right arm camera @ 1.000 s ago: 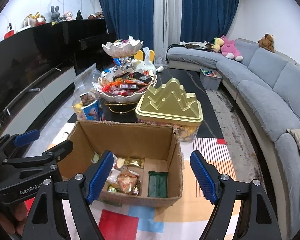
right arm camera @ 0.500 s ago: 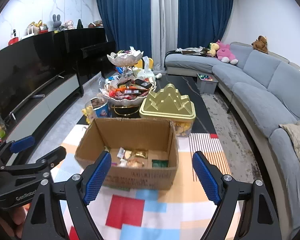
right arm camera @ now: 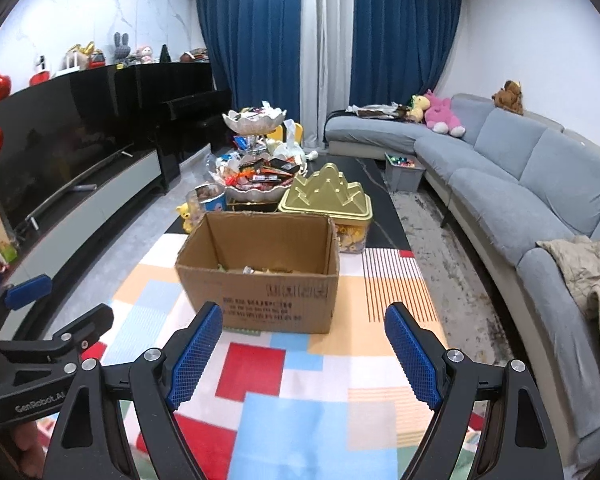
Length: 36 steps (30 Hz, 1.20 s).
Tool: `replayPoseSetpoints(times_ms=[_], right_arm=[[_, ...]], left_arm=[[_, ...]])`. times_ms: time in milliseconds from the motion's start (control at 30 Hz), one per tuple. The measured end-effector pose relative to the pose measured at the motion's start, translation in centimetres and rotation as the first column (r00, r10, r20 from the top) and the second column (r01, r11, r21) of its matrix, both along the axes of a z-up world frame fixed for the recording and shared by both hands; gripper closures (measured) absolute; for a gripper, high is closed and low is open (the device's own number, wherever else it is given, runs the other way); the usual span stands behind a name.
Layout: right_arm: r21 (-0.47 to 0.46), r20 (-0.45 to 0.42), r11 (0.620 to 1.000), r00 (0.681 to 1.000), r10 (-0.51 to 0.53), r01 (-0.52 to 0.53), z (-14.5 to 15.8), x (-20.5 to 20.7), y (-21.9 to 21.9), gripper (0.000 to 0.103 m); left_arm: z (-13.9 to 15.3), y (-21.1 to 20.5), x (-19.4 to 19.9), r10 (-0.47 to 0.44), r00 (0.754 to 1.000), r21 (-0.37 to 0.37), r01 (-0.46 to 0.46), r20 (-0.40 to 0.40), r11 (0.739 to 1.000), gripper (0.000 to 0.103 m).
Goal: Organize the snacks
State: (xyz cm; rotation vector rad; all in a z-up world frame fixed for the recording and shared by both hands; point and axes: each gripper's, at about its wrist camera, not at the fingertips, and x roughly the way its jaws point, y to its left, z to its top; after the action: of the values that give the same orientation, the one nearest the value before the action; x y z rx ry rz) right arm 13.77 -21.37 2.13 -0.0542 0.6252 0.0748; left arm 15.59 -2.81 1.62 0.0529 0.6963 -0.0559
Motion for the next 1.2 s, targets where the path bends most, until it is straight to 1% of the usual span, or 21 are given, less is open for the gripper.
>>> replayPoseSetpoints(times_ms=[233,333,433,567,767,933,1067,1200], right_arm=[[-0.014,0.022,1.0,1.0,0.016,-0.016,0.0,-4.6,0.7,0.019],[-0.006,0.03,1.0,0.999,0.018,-0.018,0.1,-6.4,0.9,0.019],[0.0,0.042,1.0,0.999,0.02,-0.02,0.3,-8.0,1.1,0.019],[0.005,0.054,1.0,0.998,0.018,-0.018,0.3,-9.6,1.1,0.013],[0.013,0.042,1.0,0.999,0.019,-0.02,-0.1,-11.5,1.0,0.013],[0.027,0.037,1.0,0.999,-0.015,0.014,-0.3,-12.9,0.1,0.013],[0.031,0.065,0.999,0.997,-0.038,0.036,0.1,-13.8,-0.3,0.013],[0.025,0.09,0.999,0.995,-0.035,0.033,0.5,-14.4,-0.1,0.013]], left_arm=[[-0.4,0.9,-4.4,0.027,1.0,-0.02,-0.027,-0.001,0.999,0.007],[-0.6,1.4,-6.3,0.032,0.999,-0.022,-0.032,-0.001,0.999,0.007],[-0.6,1.8,-8.0,0.043,0.999,-0.024,-0.043,0.018,0.999,0.007],[-0.4,2.2,-10.1,0.06,0.997,-0.019,-0.059,0.058,0.998,0.003],[-0.4,2.3,-11.8,0.058,0.995,-0.018,-0.057,0.079,0.998,0.003],[-0.1,2.4,-13.4,0.068,0.991,-0.021,-0.067,0.116,0.998,0.003],[0.0,2.2,-14.0,0.065,0.989,-0.016,-0.064,0.129,0.998,0.002],[0.1,2.3,-14.1,0.067,0.989,-0.018,-0.065,0.132,0.998,0.002]])
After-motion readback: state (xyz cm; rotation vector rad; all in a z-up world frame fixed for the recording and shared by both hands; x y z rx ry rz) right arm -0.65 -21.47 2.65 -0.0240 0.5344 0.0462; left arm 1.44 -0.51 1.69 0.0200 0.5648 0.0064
